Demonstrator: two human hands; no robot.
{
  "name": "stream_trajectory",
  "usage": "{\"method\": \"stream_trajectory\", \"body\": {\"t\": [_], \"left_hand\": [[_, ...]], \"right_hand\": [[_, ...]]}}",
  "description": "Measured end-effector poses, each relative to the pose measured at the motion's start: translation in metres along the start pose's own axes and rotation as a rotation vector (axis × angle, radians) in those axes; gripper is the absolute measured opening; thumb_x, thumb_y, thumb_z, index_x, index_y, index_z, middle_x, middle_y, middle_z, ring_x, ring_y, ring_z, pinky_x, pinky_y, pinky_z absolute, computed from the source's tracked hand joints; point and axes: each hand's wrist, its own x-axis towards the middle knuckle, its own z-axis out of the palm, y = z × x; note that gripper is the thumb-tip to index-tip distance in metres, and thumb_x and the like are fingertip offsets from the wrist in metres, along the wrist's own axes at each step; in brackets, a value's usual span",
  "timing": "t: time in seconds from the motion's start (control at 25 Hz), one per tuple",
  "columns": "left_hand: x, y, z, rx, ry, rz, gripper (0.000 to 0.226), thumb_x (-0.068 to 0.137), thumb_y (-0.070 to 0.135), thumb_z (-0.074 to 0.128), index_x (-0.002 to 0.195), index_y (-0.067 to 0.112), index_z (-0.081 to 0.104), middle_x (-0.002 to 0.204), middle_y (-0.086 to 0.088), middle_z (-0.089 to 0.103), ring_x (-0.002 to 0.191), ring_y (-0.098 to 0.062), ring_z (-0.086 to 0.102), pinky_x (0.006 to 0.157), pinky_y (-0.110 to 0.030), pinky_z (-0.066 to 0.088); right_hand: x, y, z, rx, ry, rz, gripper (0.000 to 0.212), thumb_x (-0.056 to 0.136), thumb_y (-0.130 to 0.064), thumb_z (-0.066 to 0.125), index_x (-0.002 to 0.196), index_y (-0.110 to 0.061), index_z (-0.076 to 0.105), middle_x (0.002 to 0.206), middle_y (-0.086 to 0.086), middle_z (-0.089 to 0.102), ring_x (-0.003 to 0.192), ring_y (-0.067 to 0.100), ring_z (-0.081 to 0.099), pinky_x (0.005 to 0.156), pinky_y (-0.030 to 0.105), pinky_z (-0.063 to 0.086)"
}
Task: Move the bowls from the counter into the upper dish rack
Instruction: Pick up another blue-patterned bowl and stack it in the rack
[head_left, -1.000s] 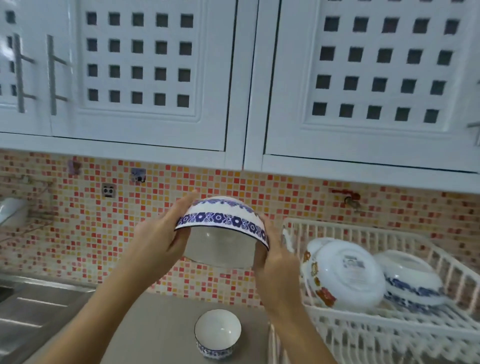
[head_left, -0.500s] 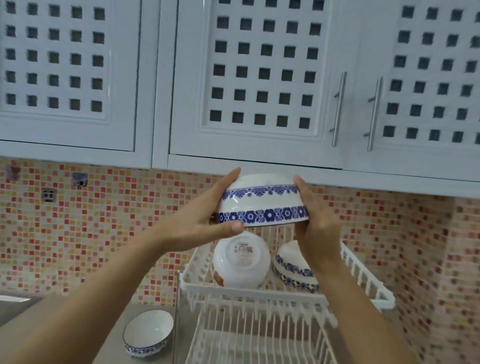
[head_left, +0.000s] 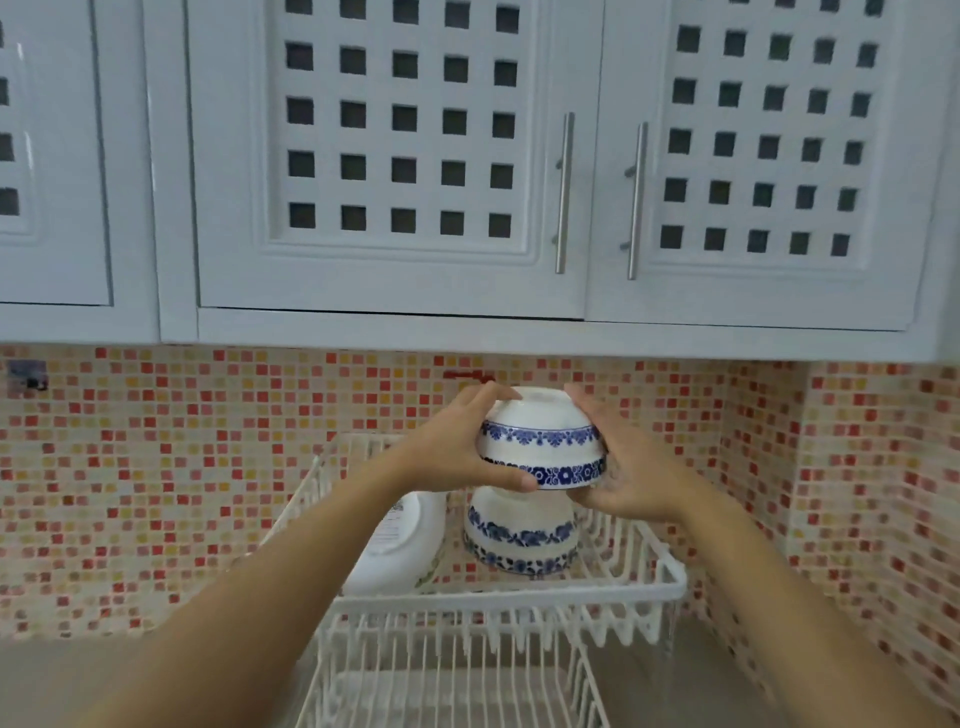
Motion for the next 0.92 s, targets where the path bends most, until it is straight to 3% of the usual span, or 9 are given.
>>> {"method": "stream_trajectory", "body": {"t": [0.12, 0.2, 0.4, 0.6, 0.76, 0.92], "left_hand": [[0.014, -0.006, 0.026, 0.008, -0.083, -0.054, 0.084, 0.064, 0.054, 0.077, 0.130, 0.031, 0.030, 0.121, 0.008, 0.039, 0.109, -0.016, 0.047, 0.091, -0.034, 0.046], [0.019, -0.010, 0.040, -0.002, -0.118, -0.086, 0.081, 0.065, 0.052, 0.077, 0.127, 0.030, 0.030, 0.119, 0.007, 0.040, 0.108, -0.017, 0.047, 0.086, -0.032, 0.044], [0.029, -0.018, 0.060, 0.072, -0.173, -0.157, 0.077, 0.064, 0.046, 0.080, 0.118, 0.021, 0.031, 0.120, 0.003, 0.039, 0.102, -0.016, 0.044, 0.079, -0.029, 0.041], [0.032, -0.024, 0.077, 0.181, -0.199, -0.208, 0.079, 0.061, 0.044, 0.082, 0.115, 0.019, 0.030, 0.124, -0.004, 0.041, 0.095, -0.019, 0.044, 0.073, -0.028, 0.041], [0.033, -0.028, 0.088, 0.261, -0.220, -0.238, 0.089, 0.059, 0.047, 0.082, 0.122, 0.016, 0.027, 0.130, -0.008, 0.040, 0.106, -0.027, 0.051, 0.082, -0.035, 0.049], [0.029, -0.028, 0.091, 0.279, -0.221, -0.269, 0.097, 0.058, 0.047, 0.081, 0.129, 0.016, 0.024, 0.133, -0.008, 0.039, 0.112, -0.028, 0.049, 0.090, -0.039, 0.050]], "right_hand": [[-0.002, 0.015, 0.006, -0.014, -0.168, 0.071, 0.112, 0.064, -0.068, 0.068, 0.144, -0.044, -0.007, 0.151, -0.017, 0.015, 0.132, 0.005, 0.027, 0.110, 0.033, 0.032], [0.001, 0.024, 0.011, -0.021, -0.230, 0.112, 0.114, 0.059, -0.075, 0.065, 0.144, -0.043, -0.003, 0.155, -0.014, 0.012, 0.136, 0.009, 0.026, 0.110, 0.040, 0.033], [0.009, 0.028, 0.027, -0.051, -0.275, 0.134, 0.101, 0.066, -0.058, 0.073, 0.142, -0.035, 0.010, 0.151, -0.009, 0.019, 0.127, 0.014, 0.037, 0.100, 0.040, 0.044], [0.013, 0.034, 0.042, -0.042, -0.300, 0.167, 0.098, 0.064, -0.054, 0.077, 0.137, -0.029, 0.017, 0.150, -0.011, 0.018, 0.129, 0.015, 0.035, 0.098, 0.039, 0.045], [0.014, 0.035, 0.050, -0.079, -0.340, 0.186, 0.097, 0.064, -0.051, 0.079, 0.135, -0.020, 0.021, 0.148, -0.007, 0.025, 0.124, 0.016, 0.040, 0.089, 0.031, 0.044], [0.017, 0.033, 0.055, -0.147, -0.359, 0.171, 0.098, 0.058, -0.052, 0.082, 0.131, -0.022, 0.024, 0.141, -0.003, 0.033, 0.115, 0.017, 0.045, 0.082, 0.033, 0.046]]}}
